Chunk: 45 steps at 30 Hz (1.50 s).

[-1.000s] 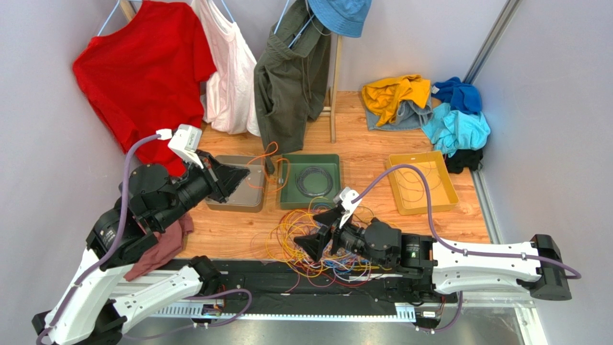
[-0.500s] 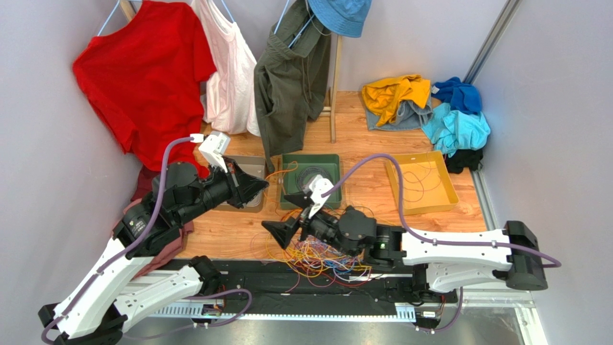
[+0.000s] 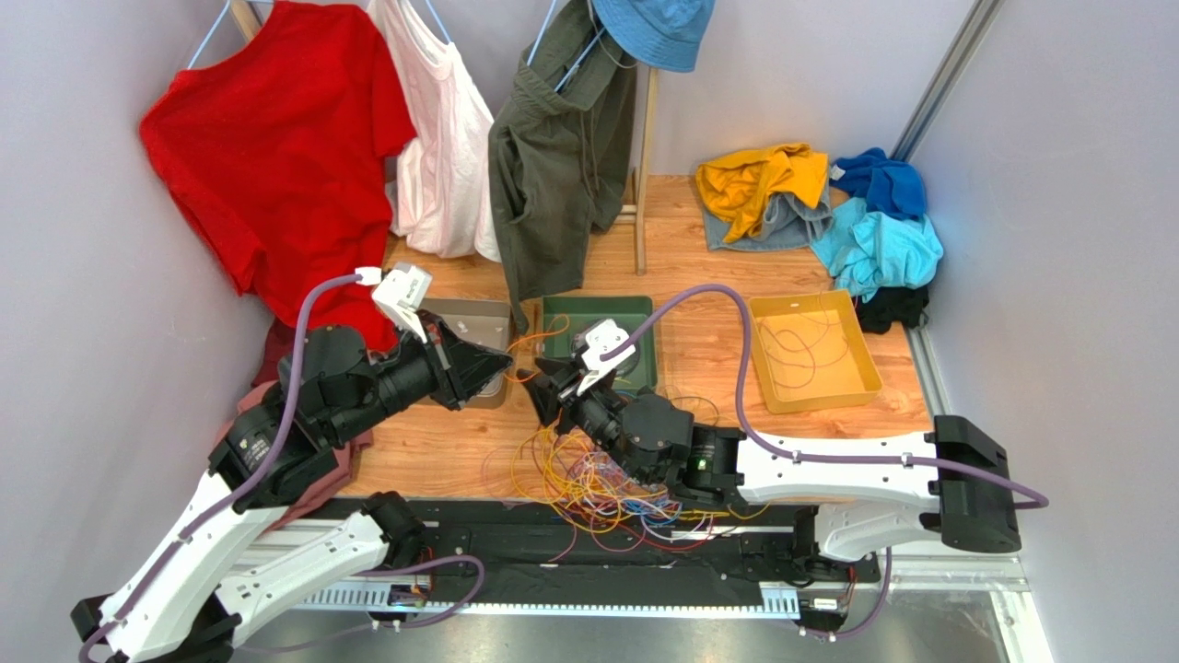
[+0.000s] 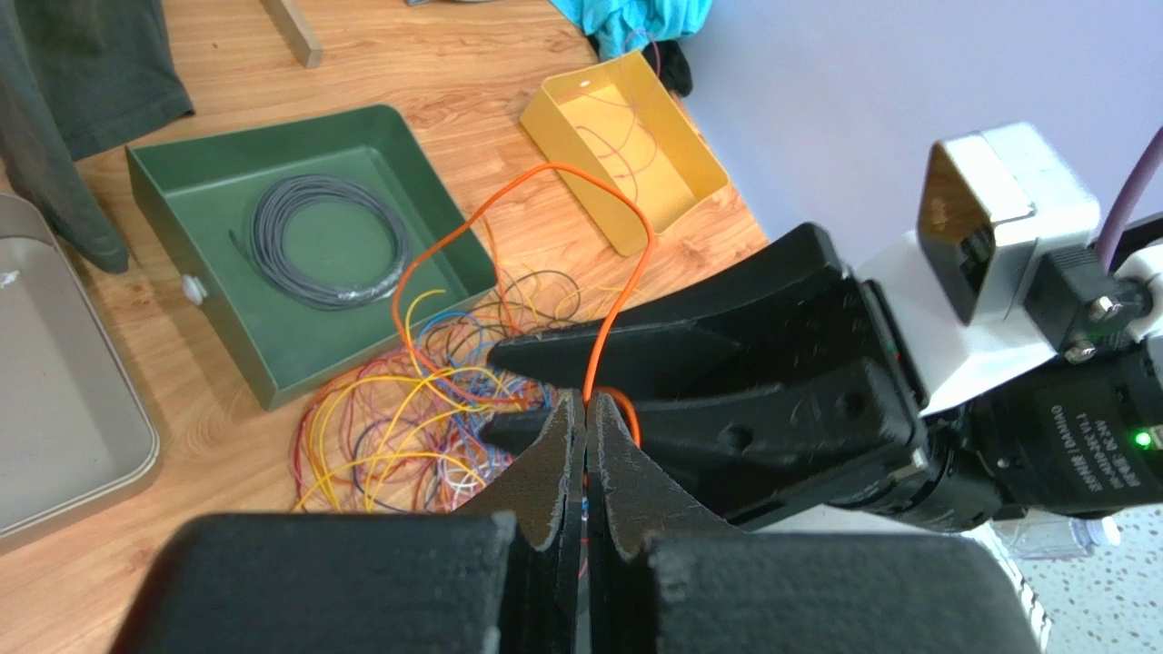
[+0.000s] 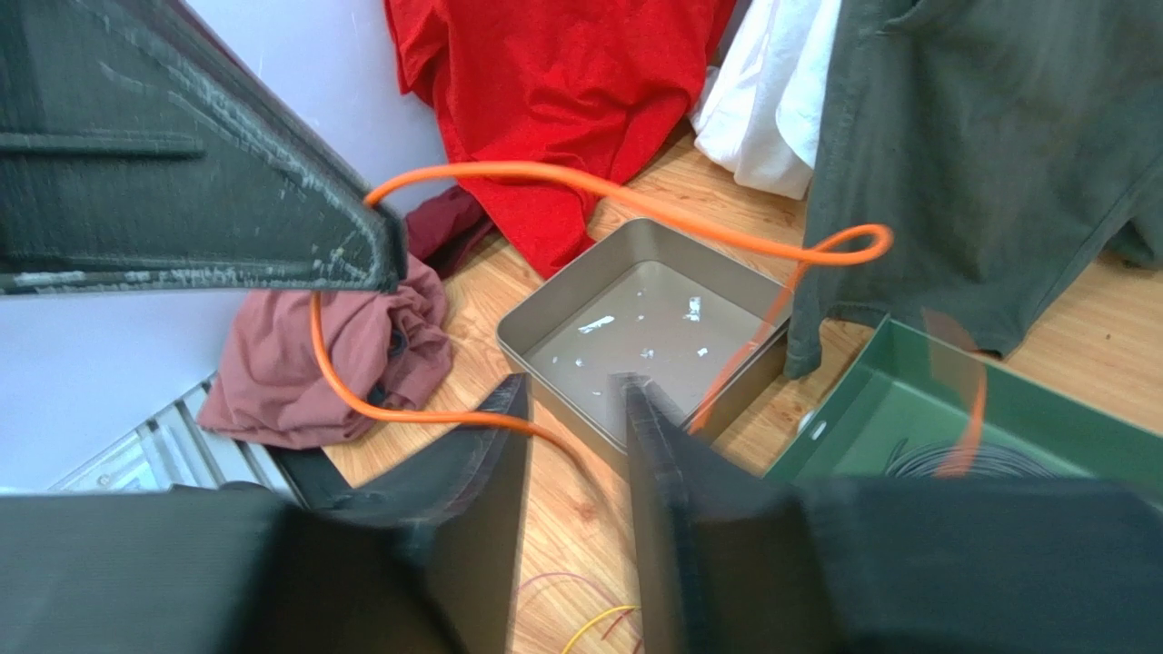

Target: Untangle the cables

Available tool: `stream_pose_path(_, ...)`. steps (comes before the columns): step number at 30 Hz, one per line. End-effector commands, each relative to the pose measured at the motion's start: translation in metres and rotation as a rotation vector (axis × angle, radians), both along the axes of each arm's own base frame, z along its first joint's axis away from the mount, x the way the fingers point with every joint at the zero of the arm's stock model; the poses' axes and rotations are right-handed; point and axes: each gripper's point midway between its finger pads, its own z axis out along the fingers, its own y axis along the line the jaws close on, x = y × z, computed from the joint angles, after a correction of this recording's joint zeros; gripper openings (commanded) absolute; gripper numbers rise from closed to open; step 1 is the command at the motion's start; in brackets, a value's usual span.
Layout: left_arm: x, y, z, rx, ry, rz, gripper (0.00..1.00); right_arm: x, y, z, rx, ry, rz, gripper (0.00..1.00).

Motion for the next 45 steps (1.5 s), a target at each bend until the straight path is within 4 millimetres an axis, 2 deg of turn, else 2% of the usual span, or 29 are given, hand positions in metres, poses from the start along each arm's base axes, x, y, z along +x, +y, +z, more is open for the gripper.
stream_pose_path(1,-0.003,0.000,0.001,-0.027,-0.008,-0.010,0.00,0.002,-0.015,0.031,0.127,-0.022,-0.029,0.29)
stream_pose_path(5,-0.003,0.008,-0.006,-0.010,-0.014,0.017,0.00,-0.002,-0.029,0.037,0.139,-0.013,-0.022,0.13)
stream_pose_path(6,0.001,0.013,-0.009,0.004,-0.023,0.049,0.01,-0.003,-0.037,0.038,0.122,-0.008,-0.028,0.00)
stream_pose_path(8,0.002,0.023,-0.013,0.027,-0.028,0.089,0.09,-0.001,-0.050,0.041,0.113,0.007,-0.054,0.00)
stream_pose_path(9,0.007,0.030,-0.016,0.045,-0.038,0.134,0.25,-0.001,-0.063,0.043,0.101,0.013,-0.079,0.00)
stream_pose_path(11,0.009,0.042,-0.021,0.063,-0.042,0.188,0.45,0.000,-0.085,0.048,0.096,0.015,-0.109,0.00)
stream_pose_path(12,0.012,0.049,-0.023,0.070,-0.048,0.228,0.53,0.003,-0.095,0.050,0.096,0.014,-0.143,0.00)
stream_pose_path(14,0.012,0.054,-0.027,0.062,-0.063,0.246,0.53,0.003,-0.114,0.054,0.096,0.004,-0.163,0.00)
stream_pose_path(15,0.014,0.058,-0.027,0.057,-0.064,0.272,0.64,0.007,-0.125,0.057,0.090,-0.002,-0.208,0.00)
stream_pose_path(18,0.015,0.069,-0.037,0.064,-0.040,0.329,0.85,0.020,-0.164,0.064,0.063,-0.001,-0.348,0.00)
stream_pose_path(21,0.011,0.068,-0.053,0.078,-0.015,0.316,0.85,0.039,-0.205,0.067,0.034,0.017,-0.481,0.00)
stream_pose_path(22,0.011,0.066,-0.064,0.086,0.002,0.308,0.84,0.050,-0.223,0.067,0.055,0.036,-0.549,0.00)
stream_pose_path(24,0.006,0.061,-0.072,0.060,0.017,0.280,0.79,0.057,-0.246,0.059,0.047,0.038,-0.605,0.00)
stream_pose_path(25,0.006,0.058,-0.089,0.076,0.044,0.267,0.77,0.067,-0.264,0.056,0.053,0.040,-0.678,0.00)
stream_pose_path(27,0.001,0.053,-0.103,0.046,0.076,0.247,0.75,0.075,-0.283,0.050,0.050,0.045,-0.733,0.00)
stream_pose_path(28,0.000,0.051,-0.125,0.065,0.112,0.244,0.75,0.083,-0.301,0.048,0.044,0.048,-0.802,0.00)
stream_pose_path(30,-0.005,0.048,-0.138,0.036,0.141,0.227,0.74,0.091,-0.310,0.040,0.016,0.074,-0.833,0.00)
stream_pose_path(31,-0.006,0.047,-0.157,0.052,0.172,0.226,0.73,0.098,-0.324,0.038,0.012,0.083,-0.886,0.00)
stream_pose_path(33,-0.011,0.043,-0.164,0.010,0.192,0.206,0.73,0.110,-0.328,0.026,-0.009,0.119,-0.906,0.00)
stream_pose_path(34,-0.012,0.040,-0.176,0.012,0.213,0.197,0.72,0.117,-0.344,0.020,-0.011,0.135,-0.964,0.00)
stream_pose_path(36,-0.015,0.036,-0.178,-0.021,0.225,0.183,0.71,0.132,-0.346,-0.003,-0.019,0.206,-0.969,0.00)
stream_pose_path(37,-0.015,0.036,-0.184,-0.015,0.236,0.184,0.71,0.139,-0.364,-0.012,-0.013,0.235,-1.026,0.00)
stream_pose_path(38,-0.016,0.036,-0.186,-0.015,0.240,0.182,0.71,0.146,-0.368,-0.033,-0.030,0.283,-1.042,0.00)
stream_pose_path(39,-0.016,0.035,-0.187,-0.012,0.243,0.176,0.71,0.151,-0.368,-0.042,-0.014,0.307,-1.028,0.00)
stream_pose_path(40,-0.016,0.034,-0.188,-0.011,0.242,0.174,0.71,0.155,-0.379,-0.051,-0.018,0.319,-1.059,0.00)
stream_pose_path(41,-0.016,0.034,-0.188,-0.009,0.240,0.169,0.70,0.160,-0.381,-0.063,-0.033,0.334,-1.071,0.00)
stream_pose_path(45,-0.016,0.032,-0.186,-0.014,0.228,0.154,0.71,0.174,-0.395,-0.083,-0.058,0.374,-1.106,0.00)
